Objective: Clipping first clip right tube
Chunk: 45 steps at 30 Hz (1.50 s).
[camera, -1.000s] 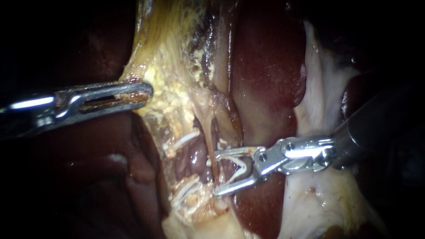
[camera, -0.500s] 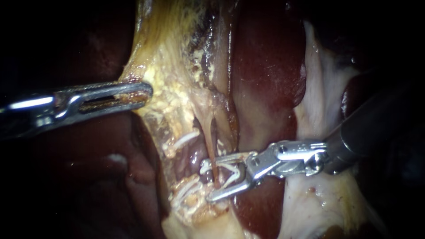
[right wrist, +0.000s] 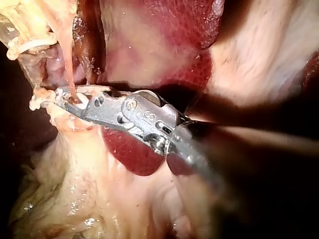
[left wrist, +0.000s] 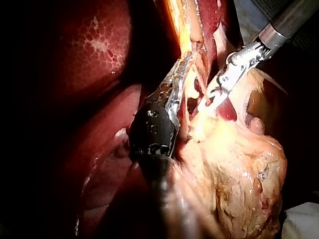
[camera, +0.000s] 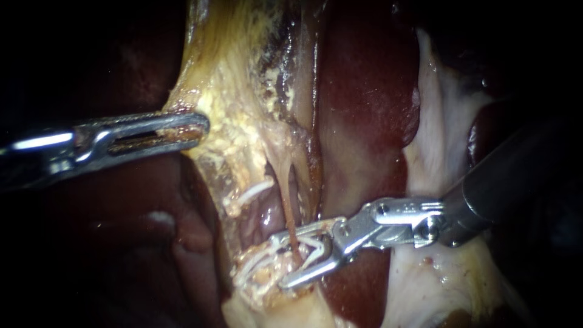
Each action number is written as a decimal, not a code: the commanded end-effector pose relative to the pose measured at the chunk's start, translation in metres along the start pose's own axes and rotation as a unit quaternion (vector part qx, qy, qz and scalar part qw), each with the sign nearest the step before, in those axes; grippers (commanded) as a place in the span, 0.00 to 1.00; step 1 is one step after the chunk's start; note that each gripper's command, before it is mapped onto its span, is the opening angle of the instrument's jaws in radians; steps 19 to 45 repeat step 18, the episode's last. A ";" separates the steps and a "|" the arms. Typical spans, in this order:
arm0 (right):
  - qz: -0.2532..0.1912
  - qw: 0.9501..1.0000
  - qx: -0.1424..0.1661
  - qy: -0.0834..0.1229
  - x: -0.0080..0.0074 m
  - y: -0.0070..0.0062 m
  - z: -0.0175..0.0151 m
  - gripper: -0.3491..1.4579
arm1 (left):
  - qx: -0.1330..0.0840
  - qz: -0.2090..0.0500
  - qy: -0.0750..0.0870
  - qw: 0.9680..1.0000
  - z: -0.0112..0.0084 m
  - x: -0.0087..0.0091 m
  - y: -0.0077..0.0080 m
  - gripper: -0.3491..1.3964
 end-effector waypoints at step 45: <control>0.017 1.000 0.002 -0.005 -0.0004 -0.0003 -0.0007 0.00 | 0.001 0.000 0.000 1.000 -0.0001 -0.0002 -0.0001 0.00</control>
